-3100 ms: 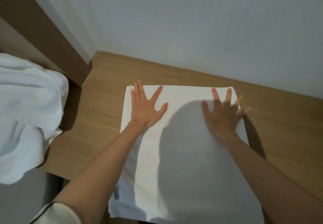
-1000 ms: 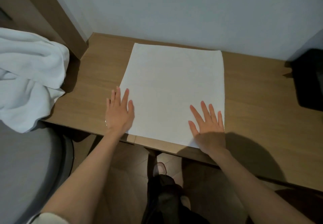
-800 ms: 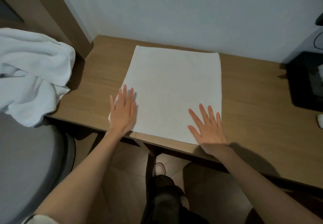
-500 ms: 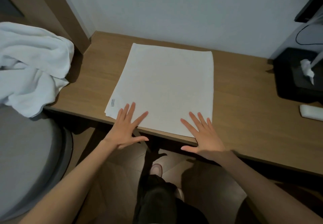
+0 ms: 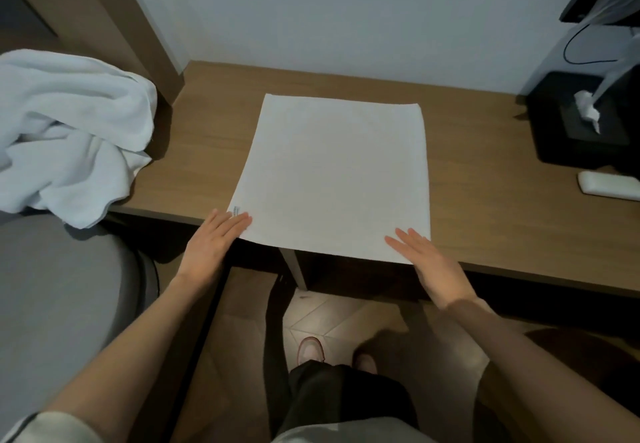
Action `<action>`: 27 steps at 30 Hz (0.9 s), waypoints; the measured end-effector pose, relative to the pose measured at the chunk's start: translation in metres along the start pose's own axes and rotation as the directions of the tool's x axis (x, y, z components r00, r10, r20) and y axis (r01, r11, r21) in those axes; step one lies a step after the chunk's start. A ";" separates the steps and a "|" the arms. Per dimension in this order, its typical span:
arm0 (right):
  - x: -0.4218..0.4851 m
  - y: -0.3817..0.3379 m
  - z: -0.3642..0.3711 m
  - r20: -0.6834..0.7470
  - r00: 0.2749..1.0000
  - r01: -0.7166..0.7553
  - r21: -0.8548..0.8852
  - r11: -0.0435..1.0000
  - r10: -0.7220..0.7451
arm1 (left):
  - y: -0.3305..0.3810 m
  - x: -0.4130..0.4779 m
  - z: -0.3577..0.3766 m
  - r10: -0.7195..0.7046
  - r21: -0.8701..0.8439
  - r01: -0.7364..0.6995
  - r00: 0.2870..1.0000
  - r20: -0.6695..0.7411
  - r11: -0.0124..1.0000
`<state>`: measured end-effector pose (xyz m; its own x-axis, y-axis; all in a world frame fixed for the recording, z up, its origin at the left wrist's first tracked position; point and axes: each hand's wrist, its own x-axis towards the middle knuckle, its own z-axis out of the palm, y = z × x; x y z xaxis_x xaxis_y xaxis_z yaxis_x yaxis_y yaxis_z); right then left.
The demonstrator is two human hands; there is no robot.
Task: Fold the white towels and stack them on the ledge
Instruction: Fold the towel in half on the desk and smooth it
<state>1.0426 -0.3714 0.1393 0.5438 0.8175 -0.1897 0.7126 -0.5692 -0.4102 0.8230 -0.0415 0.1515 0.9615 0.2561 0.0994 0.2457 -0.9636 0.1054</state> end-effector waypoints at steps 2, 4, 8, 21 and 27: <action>-0.003 -0.002 -0.006 -0.047 0.997 -0.057 0.149 0.987 0.065 | -0.006 -0.003 -0.003 -0.031 -0.092 0.033 0.999 0.022 0.995; -0.004 -0.005 -0.010 -0.098 0.985 -0.116 0.249 0.961 0.145 | -0.013 -0.005 -0.006 -0.094 -0.221 0.106 0.994 0.063 0.969; 0.004 -0.015 -0.018 -0.260 0.924 -0.164 0.392 0.905 0.280 | -0.027 0.007 -0.019 -0.121 -0.451 0.136 0.991 0.062 0.882; 0.069 -0.033 -0.076 -0.513 0.684 -0.149 0.598 0.787 0.519 | -0.034 0.114 -0.064 -0.501 -0.716 0.310 0.863 -0.064 0.625; 0.114 -0.017 -0.098 -0.516 0.627 -0.211 0.609 0.765 0.583 | -0.049 0.172 -0.058 -0.507 -0.733 0.312 0.860 -0.052 0.605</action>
<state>1.1356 -0.2770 0.2119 0.9856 0.1353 0.1019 0.1605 -0.5544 -0.8166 0.9694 0.0544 0.2213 0.6964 0.7127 0.0836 0.3588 -0.4467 0.8196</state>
